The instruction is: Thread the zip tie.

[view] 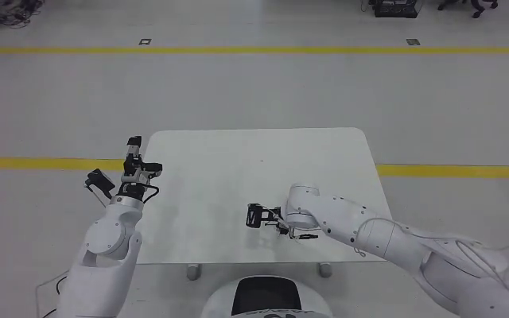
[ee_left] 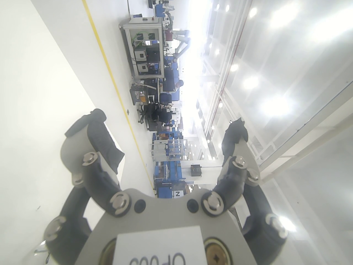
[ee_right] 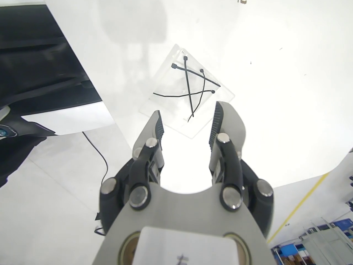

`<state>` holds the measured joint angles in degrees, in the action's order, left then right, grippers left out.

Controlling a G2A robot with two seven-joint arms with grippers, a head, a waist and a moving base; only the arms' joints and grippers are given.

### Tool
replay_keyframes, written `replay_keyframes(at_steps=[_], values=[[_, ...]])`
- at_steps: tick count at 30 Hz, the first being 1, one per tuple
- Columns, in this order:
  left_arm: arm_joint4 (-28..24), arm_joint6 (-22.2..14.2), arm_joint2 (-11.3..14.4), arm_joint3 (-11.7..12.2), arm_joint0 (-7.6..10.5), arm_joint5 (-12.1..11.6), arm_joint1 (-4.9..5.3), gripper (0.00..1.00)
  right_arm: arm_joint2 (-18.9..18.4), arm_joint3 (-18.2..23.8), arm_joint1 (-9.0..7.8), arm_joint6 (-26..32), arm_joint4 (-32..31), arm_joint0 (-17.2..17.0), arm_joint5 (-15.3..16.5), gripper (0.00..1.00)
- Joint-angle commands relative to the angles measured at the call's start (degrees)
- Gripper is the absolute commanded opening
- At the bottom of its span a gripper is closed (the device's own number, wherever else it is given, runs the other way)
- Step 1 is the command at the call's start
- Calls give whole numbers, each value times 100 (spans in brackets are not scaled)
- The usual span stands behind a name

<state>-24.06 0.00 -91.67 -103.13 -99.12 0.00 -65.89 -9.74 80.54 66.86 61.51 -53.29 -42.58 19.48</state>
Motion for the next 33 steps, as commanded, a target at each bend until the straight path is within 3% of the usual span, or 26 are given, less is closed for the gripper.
replay_keyframes(at_steps=[1,15,17,33], values=[[0,0,0,0,0,0,0,100,0,-14,3,-30,-39,-18,0,25],[0,0,0,0,0,0,0,100,0,-356,167,-334,-400,-218,0,23],[0,0,0,0,0,0,0,100,0,-450,207,-409,-450,-244,0,18],[0,0,0,0,0,0,0,100,0,-1092,563,-504,-538,-327,0,20]])
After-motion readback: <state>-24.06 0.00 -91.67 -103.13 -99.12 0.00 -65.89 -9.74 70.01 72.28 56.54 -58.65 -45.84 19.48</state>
